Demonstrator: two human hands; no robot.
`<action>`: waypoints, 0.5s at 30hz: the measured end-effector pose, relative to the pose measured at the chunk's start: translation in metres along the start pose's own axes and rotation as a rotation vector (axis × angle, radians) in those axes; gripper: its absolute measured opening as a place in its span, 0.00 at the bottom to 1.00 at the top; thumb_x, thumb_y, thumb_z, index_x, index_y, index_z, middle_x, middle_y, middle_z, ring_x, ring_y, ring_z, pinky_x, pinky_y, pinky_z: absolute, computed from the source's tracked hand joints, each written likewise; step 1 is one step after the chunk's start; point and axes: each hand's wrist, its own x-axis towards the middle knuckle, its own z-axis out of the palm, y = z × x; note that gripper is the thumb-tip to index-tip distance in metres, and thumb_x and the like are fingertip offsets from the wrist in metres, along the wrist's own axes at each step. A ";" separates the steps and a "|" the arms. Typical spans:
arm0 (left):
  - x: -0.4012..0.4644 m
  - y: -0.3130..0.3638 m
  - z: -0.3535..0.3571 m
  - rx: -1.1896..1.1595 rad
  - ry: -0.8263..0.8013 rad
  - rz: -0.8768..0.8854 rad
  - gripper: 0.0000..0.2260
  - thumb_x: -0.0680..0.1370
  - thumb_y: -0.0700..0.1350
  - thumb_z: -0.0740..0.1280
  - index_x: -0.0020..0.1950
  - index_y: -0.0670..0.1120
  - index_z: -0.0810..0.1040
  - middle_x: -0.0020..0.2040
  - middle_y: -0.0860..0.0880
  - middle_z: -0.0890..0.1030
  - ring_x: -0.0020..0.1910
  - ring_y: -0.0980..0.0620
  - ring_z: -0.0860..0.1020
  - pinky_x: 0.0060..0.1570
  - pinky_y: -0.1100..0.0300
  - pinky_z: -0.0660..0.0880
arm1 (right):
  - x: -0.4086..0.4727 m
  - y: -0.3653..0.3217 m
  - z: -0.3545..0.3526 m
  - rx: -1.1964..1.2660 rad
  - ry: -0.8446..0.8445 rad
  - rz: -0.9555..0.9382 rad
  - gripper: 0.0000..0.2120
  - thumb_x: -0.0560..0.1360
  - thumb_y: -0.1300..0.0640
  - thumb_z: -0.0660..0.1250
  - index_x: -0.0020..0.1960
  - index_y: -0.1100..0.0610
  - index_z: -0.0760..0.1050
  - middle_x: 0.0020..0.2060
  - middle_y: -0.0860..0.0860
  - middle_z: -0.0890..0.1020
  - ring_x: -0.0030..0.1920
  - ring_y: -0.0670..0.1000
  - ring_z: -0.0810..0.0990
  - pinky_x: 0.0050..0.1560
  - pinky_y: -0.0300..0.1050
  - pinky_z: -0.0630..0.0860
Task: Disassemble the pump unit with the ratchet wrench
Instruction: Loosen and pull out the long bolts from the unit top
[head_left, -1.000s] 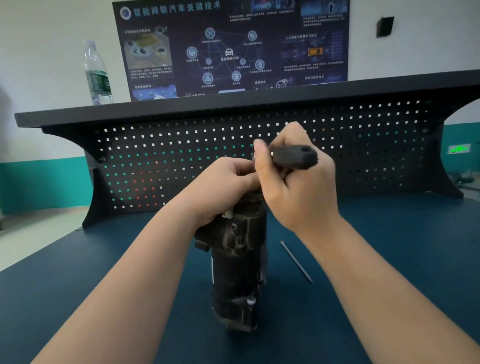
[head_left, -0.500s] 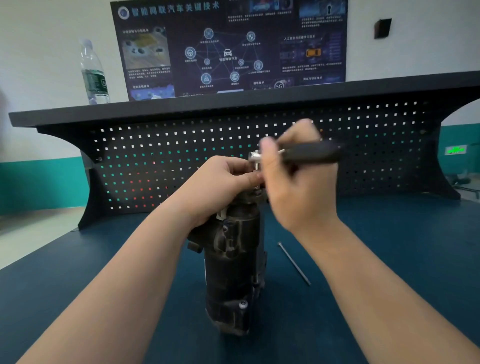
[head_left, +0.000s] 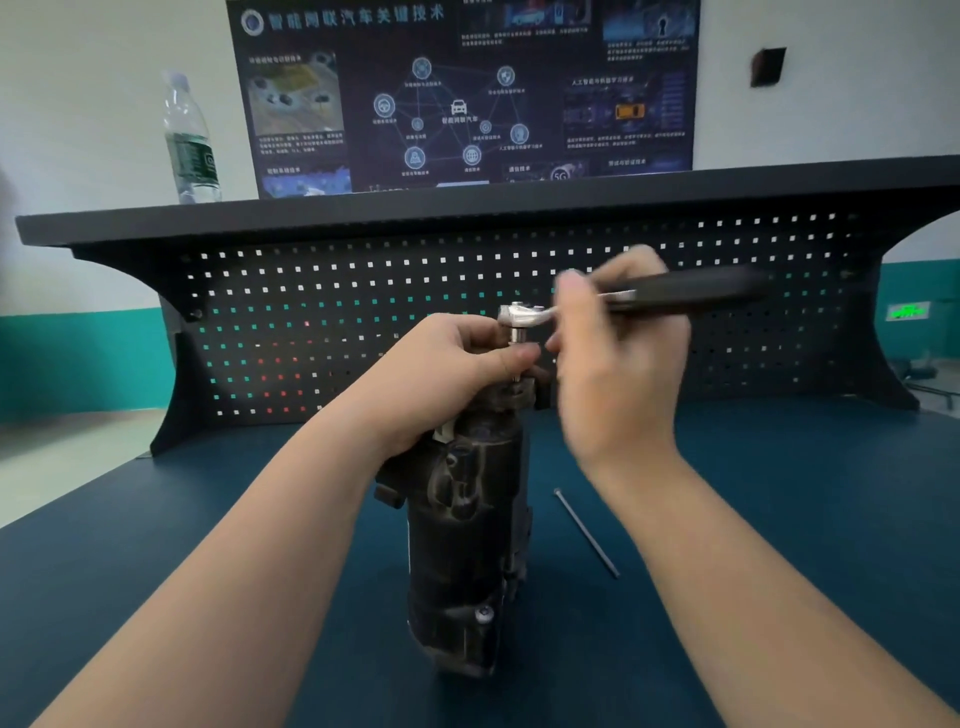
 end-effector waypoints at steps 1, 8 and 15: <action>0.000 0.000 0.000 0.026 -0.004 0.010 0.10 0.76 0.40 0.69 0.36 0.50 0.82 0.32 0.54 0.82 0.31 0.60 0.79 0.32 0.67 0.74 | -0.003 -0.001 0.001 -0.205 -0.091 -0.246 0.11 0.77 0.56 0.62 0.37 0.60 0.69 0.26 0.52 0.73 0.26 0.52 0.73 0.29 0.44 0.69; -0.002 0.002 0.001 0.012 -0.018 -0.031 0.07 0.76 0.43 0.69 0.51 0.41 0.83 0.50 0.39 0.84 0.44 0.50 0.80 0.54 0.50 0.78 | 0.018 0.003 -0.004 0.526 0.114 0.702 0.11 0.74 0.60 0.60 0.33 0.58 0.68 0.21 0.52 0.69 0.20 0.48 0.64 0.22 0.36 0.60; 0.000 -0.001 0.001 0.081 0.001 -0.007 0.03 0.75 0.43 0.71 0.43 0.45 0.84 0.39 0.47 0.85 0.37 0.57 0.80 0.42 0.62 0.78 | 0.004 -0.003 -0.001 0.071 0.023 0.062 0.12 0.76 0.60 0.62 0.34 0.58 0.67 0.23 0.47 0.71 0.24 0.48 0.69 0.27 0.39 0.66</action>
